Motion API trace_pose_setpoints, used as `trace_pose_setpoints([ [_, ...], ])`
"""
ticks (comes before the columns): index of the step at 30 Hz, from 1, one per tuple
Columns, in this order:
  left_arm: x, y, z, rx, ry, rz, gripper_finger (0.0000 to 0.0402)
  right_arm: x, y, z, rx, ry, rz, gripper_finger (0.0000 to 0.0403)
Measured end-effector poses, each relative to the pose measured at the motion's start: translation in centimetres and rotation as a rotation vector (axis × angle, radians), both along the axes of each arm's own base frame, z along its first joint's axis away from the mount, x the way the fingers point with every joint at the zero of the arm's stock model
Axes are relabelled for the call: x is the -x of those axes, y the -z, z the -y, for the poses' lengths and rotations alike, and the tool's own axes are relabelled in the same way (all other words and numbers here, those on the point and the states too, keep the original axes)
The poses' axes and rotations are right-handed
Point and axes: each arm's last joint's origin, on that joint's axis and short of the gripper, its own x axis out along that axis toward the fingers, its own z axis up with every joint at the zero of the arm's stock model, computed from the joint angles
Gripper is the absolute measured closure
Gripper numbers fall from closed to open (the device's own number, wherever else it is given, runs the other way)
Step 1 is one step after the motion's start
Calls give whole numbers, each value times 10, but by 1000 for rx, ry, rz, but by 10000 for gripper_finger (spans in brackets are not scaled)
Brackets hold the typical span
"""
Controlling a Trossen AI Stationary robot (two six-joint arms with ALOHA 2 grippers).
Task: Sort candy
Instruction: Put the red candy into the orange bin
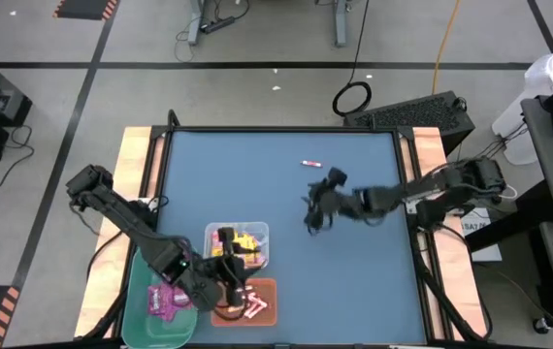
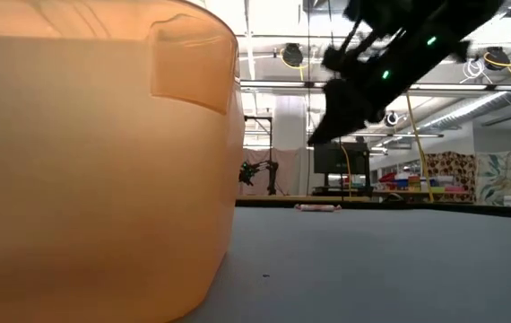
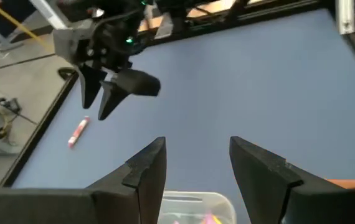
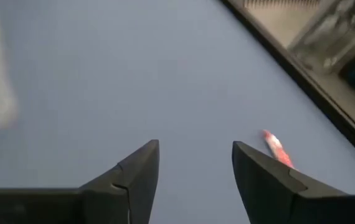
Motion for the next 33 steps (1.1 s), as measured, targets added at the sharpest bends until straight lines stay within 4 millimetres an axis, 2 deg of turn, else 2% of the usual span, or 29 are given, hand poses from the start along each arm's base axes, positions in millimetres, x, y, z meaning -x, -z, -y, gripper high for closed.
trace_pose_setpoints([
  [7,-11,5,-19,-29,-62,-10,219,10,3,86,-53,-61,-103,193],
  [11,-10,18,-23,-39,-83,-32,219,20,0,125,-83,-125,-64,178],
  [14,-10,23,-26,-45,-96,-37,219,28,1,145,-61,-134,-70,172],
  [20,-12,26,-31,-39,-117,-33,219,29,22,162,-93,-163,-110,176],
  [27,-15,22,-28,-26,-100,13,219,24,67,171,-173,-148,-220,176],
  [33,-15,22,-28,-23,-95,11,219,17,69,174,-149,-82,-231,177],
])
